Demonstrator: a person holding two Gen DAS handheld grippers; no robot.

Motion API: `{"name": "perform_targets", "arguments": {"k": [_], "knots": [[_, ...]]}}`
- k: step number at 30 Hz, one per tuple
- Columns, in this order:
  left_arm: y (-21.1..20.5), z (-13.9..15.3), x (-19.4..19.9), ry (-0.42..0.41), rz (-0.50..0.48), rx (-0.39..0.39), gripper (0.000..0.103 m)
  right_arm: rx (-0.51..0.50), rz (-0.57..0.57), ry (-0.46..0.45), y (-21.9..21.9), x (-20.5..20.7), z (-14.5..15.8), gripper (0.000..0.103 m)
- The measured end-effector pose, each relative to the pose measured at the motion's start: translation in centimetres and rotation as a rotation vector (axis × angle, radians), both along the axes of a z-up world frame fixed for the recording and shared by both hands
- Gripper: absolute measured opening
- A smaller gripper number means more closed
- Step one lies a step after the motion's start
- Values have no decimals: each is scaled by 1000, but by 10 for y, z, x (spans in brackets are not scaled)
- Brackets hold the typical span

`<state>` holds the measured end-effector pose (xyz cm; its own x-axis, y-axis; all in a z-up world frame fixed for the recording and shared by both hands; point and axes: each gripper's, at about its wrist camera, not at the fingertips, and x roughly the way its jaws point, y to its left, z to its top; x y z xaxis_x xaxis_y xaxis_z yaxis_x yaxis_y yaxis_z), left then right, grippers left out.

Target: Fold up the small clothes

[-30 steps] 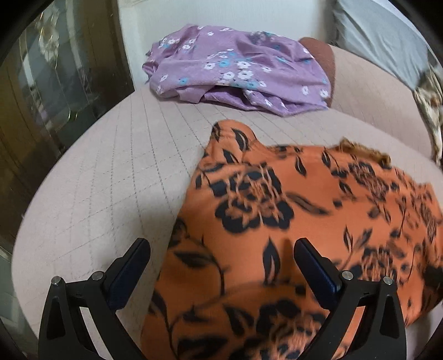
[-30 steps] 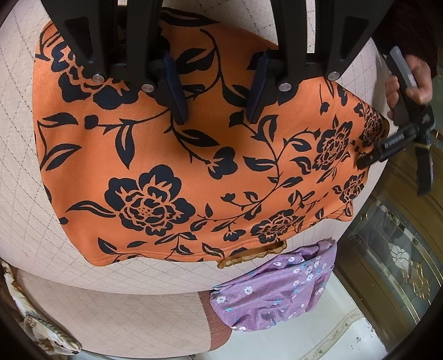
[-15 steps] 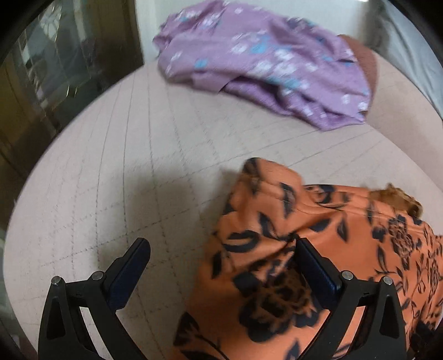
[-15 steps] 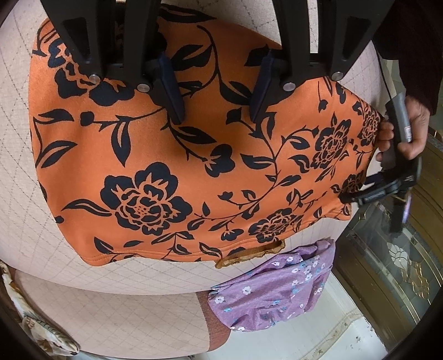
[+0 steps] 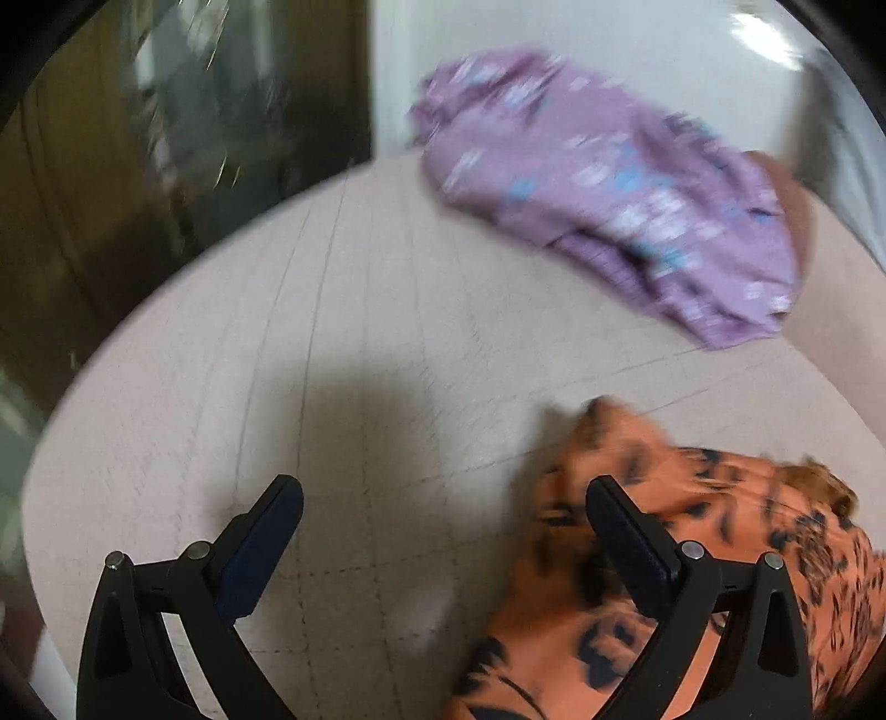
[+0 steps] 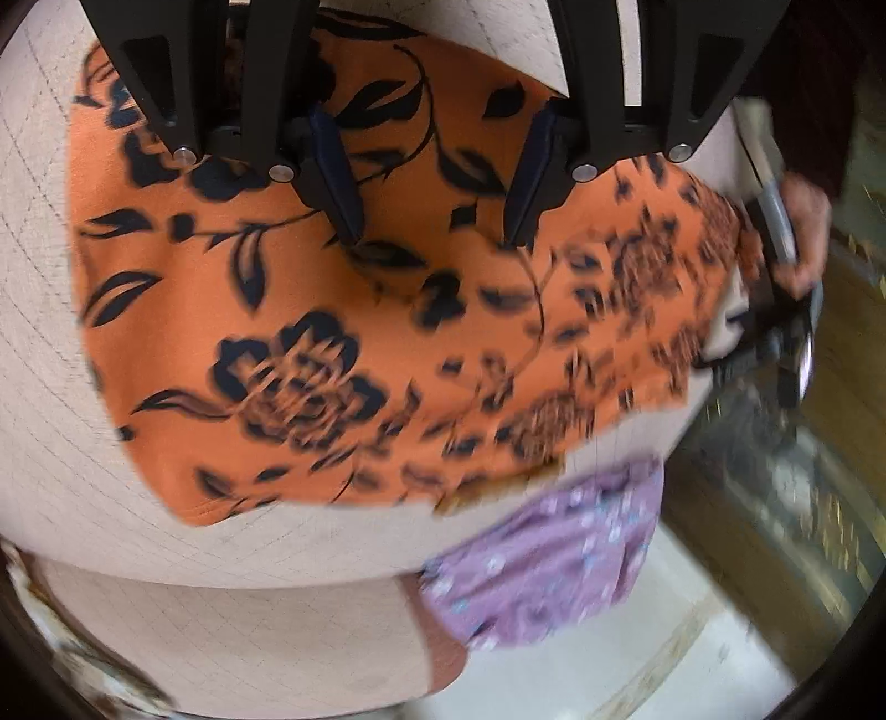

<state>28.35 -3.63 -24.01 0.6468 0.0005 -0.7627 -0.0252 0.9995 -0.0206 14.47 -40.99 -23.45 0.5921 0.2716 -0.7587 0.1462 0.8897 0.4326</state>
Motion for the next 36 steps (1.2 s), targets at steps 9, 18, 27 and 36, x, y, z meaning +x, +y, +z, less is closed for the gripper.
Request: {"name": "perform_targets", "arguments": {"k": [9, 18, 27, 36], "knots": [[-95, -22, -58, -28, -375, 163, 102, 70, -280, 50, -65, 0, -9, 55], [-76, -47, -37, 100, -260, 100, 103, 92, -325, 36, -85, 8, -6, 47], [-81, -38, -45, 76, -308, 113, 103, 79, -310, 91, -87, 22, -8, 47], [-93, -17, -107, 107, -462, 19, 103, 195, -462, 15, -128, -23, 9, 61]]}}
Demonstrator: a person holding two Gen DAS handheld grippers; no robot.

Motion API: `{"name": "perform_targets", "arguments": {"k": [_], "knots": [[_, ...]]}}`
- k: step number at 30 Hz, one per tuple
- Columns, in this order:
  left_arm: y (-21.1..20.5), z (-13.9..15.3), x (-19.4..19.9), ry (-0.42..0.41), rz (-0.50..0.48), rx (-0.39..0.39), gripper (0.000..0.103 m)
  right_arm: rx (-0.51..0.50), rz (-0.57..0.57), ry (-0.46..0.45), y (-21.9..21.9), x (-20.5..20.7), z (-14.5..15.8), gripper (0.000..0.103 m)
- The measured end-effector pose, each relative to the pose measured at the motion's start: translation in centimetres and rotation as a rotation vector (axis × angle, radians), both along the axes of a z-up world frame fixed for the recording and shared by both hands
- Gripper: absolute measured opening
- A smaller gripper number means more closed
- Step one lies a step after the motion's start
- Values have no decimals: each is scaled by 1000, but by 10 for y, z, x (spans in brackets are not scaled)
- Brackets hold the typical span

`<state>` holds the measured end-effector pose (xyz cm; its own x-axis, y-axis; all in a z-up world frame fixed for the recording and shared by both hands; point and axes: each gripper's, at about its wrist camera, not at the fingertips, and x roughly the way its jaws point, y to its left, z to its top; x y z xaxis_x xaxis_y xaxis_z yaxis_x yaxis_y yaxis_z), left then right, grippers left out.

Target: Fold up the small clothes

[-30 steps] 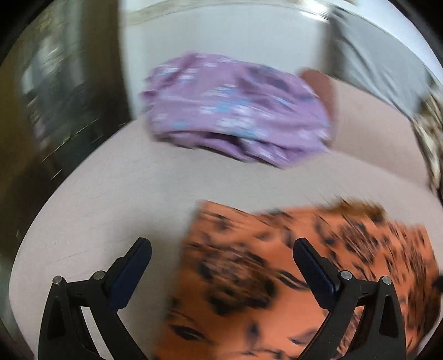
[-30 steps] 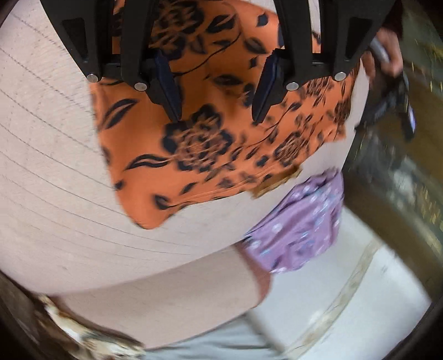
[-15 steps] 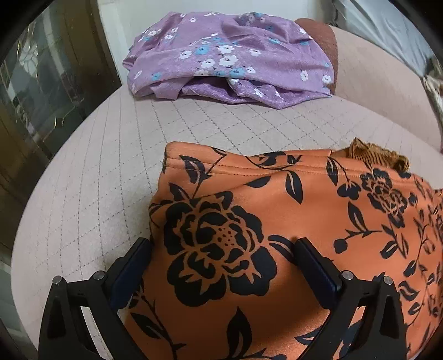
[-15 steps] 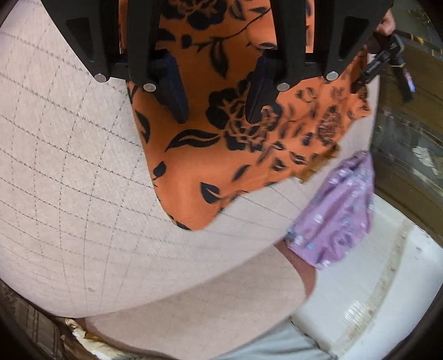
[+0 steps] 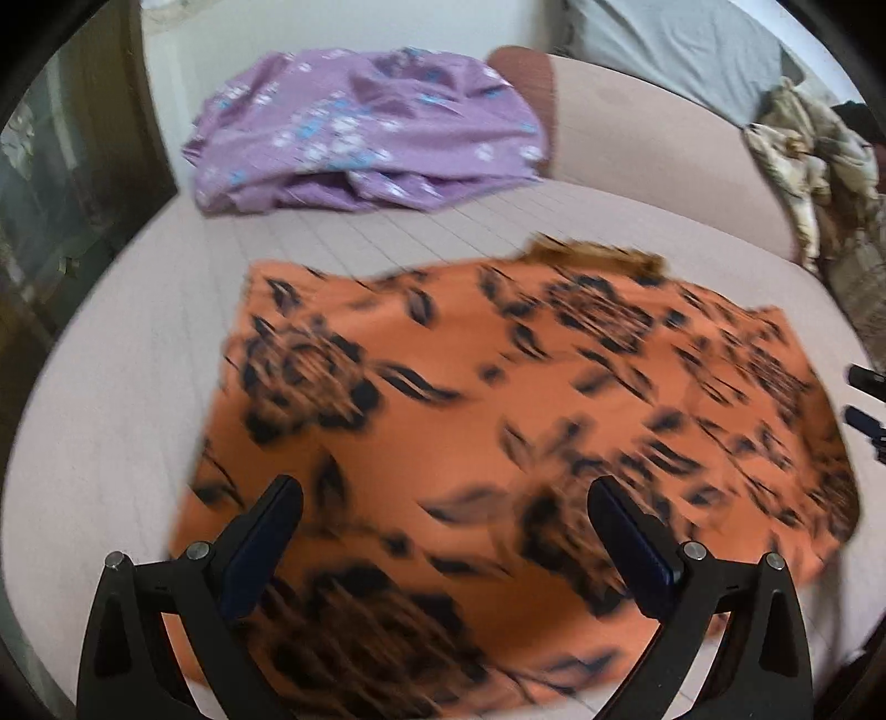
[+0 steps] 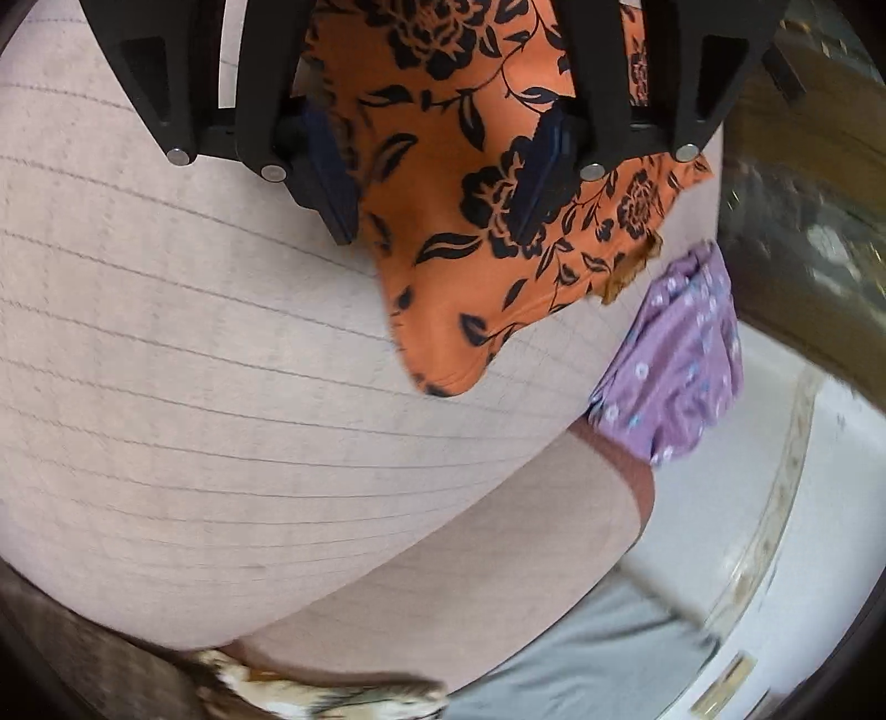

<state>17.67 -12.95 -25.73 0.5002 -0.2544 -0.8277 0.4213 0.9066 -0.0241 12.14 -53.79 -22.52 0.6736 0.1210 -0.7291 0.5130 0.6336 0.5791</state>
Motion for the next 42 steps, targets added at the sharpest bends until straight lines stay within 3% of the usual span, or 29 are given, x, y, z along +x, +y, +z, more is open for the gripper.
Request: {"name": "perform_targets", "arguments": {"k": [7, 11, 14, 20, 22, 24, 26, 28, 35, 42], "knots": [[-9, -1, -37, 46, -23, -17, 103, 107, -17, 30, -20, -21, -14, 61], [-21, -10, -38, 28, -33, 55, 103, 147, -25, 23, -27, -30, -20, 61], [-30, -18, -35, -13, -53, 105, 103, 98, -31, -21, -25, -34, -12, 62], [-32, -20, -27, -21, -50, 92, 103, -6, 84, -127, 0, -24, 15, 59], [-33, -20, -27, -24, -54, 91, 103, -21, 136, -98, 11, -14, 12, 59], [-32, -20, -28, -27, -59, 89, 103, -31, 165, -18, 17, -5, 0, 59], [-32, -21, -27, -29, -66, 87, 103, -11, 177, 120, 20, 7, -25, 59], [-32, -21, -26, -31, -71, 86, 103, -17, 152, 169, 16, 9, -34, 59], [-32, -21, -27, -32, -82, 86, 103, -7, 104, 66, 1, -4, -15, 60], [-33, -21, -27, -36, -81, 85, 103, 43, 67, 94, -9, -3, -21, 60]]}}
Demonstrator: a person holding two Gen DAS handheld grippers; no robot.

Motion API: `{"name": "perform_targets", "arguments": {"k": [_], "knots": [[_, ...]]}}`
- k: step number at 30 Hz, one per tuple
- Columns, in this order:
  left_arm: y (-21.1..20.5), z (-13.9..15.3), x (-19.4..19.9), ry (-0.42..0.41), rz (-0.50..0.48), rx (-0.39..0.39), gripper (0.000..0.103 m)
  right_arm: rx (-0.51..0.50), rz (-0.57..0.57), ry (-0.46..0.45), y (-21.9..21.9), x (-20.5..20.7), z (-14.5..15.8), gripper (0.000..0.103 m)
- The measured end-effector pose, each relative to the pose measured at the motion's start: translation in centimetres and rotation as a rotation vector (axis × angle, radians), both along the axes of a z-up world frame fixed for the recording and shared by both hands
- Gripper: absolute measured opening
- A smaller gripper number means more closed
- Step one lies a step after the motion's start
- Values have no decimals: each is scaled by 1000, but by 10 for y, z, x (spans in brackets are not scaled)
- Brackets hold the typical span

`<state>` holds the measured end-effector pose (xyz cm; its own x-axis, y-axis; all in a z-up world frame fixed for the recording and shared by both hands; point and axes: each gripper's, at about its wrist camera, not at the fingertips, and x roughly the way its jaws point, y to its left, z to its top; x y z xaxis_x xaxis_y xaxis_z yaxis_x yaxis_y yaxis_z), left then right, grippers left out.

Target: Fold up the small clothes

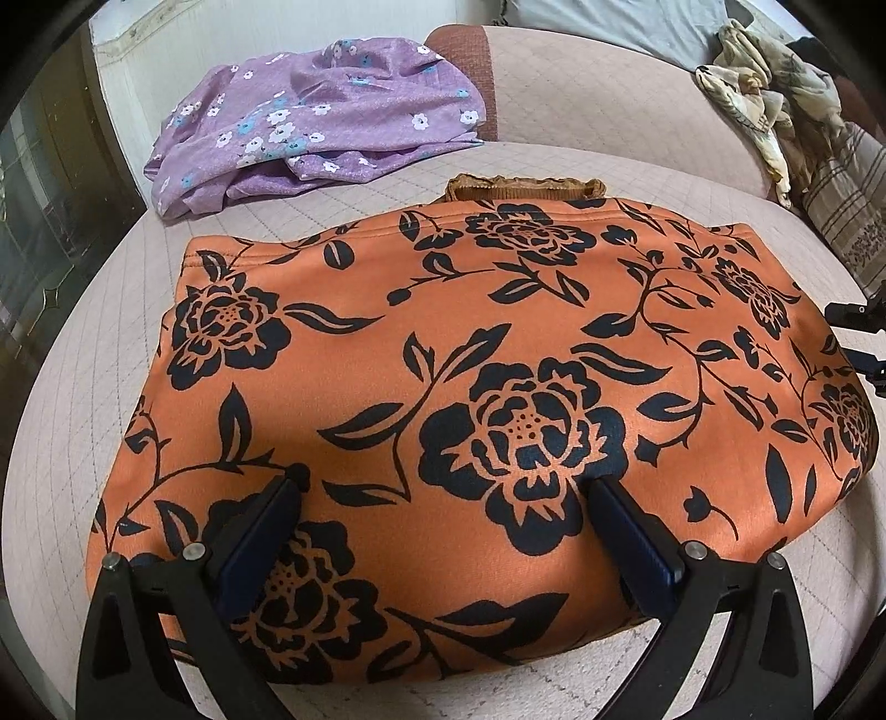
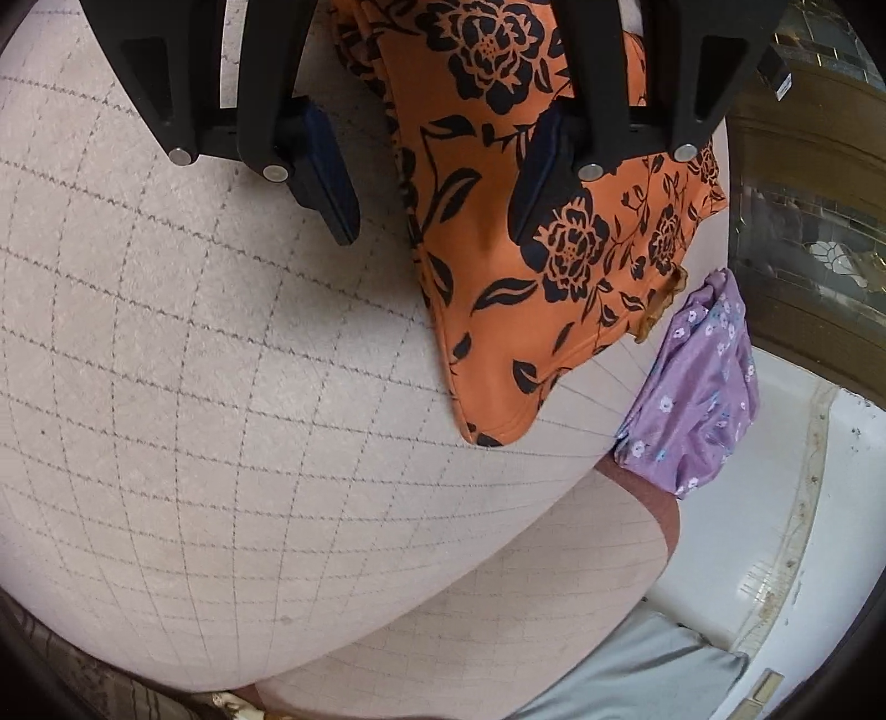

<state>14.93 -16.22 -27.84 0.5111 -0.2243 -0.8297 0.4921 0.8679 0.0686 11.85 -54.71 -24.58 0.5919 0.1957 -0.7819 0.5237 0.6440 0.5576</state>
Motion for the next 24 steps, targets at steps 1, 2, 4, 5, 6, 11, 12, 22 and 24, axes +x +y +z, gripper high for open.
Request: {"name": "perform_targets", "arguments": {"k": [1, 2, 4, 5, 6, 11, 12, 22, 24], "knots": [[0, 0, 0, -2, 1, 1, 103, 0, 3, -1, 1, 0, 0, 60], [0, 0, -1, -4, 1, 1, 103, -3, 7, -3, 2, 0, 1, 60], [0, 0, -2, -8, -1, 0, 103, -8, 7, -7, 4, 1, 1, 60], [1, -1, -3, -11, -4, -3, 103, -6, 5, -11, 4, 0, 1, 60], [2, -1, -4, -16, -8, -6, 103, -4, 3, -13, 3, -1, 1, 60], [9, -4, -14, -71, -35, -39, 103, 31, -5, -18, 1, -5, 0, 60], [10, -5, -15, -74, -40, -42, 103, 39, -3, -22, 1, -6, 0, 60], [21, 36, 17, -172, 107, -57, 103, -38, 143, -189, 37, -12, 33, 60], [24, 31, 25, -130, 154, -58, 103, -46, 172, -189, 46, -9, 33, 60]]}}
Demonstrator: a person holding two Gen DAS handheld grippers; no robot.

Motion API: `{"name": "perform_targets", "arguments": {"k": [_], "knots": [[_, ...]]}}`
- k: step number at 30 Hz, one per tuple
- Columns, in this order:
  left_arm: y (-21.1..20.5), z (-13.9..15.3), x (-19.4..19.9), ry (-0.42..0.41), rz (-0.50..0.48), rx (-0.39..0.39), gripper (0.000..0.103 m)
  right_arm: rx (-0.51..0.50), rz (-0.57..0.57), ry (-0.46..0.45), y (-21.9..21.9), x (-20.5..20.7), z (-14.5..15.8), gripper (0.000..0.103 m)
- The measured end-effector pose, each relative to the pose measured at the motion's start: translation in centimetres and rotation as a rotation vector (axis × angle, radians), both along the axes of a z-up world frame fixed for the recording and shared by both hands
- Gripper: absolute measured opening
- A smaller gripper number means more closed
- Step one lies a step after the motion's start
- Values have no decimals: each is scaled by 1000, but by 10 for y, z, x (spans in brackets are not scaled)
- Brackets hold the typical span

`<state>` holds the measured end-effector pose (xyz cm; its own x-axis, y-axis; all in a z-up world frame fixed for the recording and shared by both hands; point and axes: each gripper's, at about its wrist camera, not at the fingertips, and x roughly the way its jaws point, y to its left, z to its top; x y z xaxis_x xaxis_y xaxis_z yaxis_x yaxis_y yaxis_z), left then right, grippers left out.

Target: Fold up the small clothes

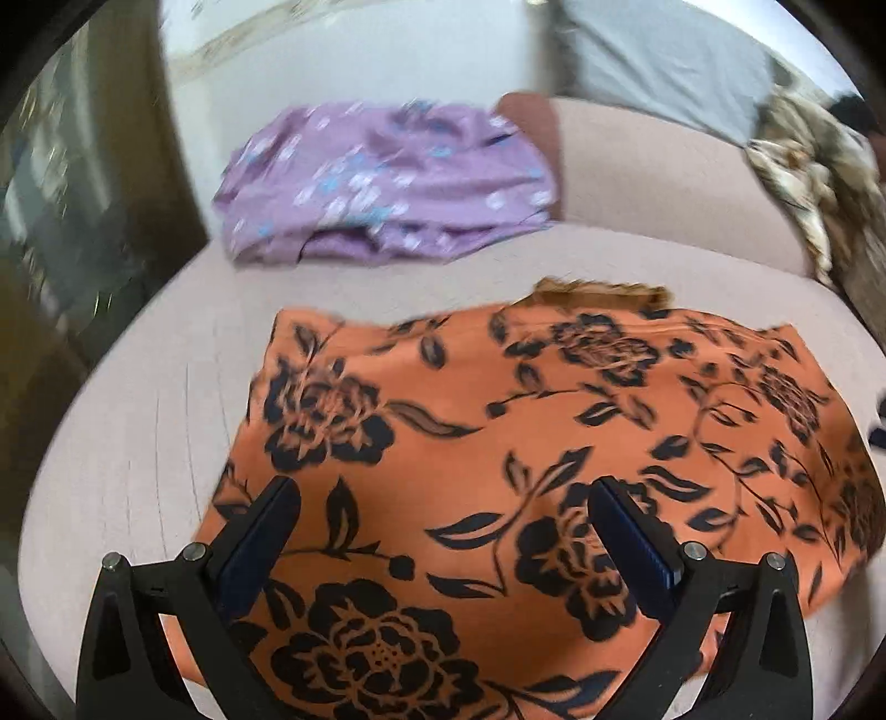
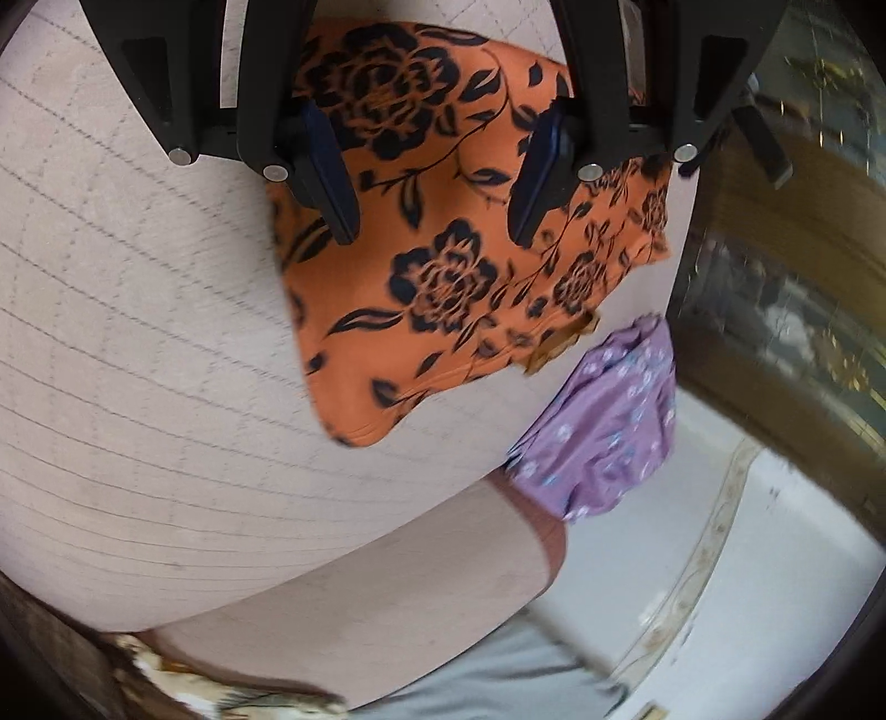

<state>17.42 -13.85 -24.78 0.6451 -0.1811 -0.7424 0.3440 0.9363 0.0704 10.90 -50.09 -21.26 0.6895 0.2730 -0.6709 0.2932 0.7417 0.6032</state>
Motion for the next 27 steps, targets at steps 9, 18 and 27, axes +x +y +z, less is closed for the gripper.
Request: {"name": "perform_targets", "arguments": {"k": [9, 18, 27], "knots": [[-14, -23, 2, 28, 3, 142, 103, -46, 118, 161, 33, 21, -37, 60], [-10, -26, 10, 58, -3, 106, 103, -68, 138, 157, 35, 25, -40, 60], [6, -5, -10, -3, 23, 116, 103, -13, 76, 96, 34, 10, -26, 60]]}}
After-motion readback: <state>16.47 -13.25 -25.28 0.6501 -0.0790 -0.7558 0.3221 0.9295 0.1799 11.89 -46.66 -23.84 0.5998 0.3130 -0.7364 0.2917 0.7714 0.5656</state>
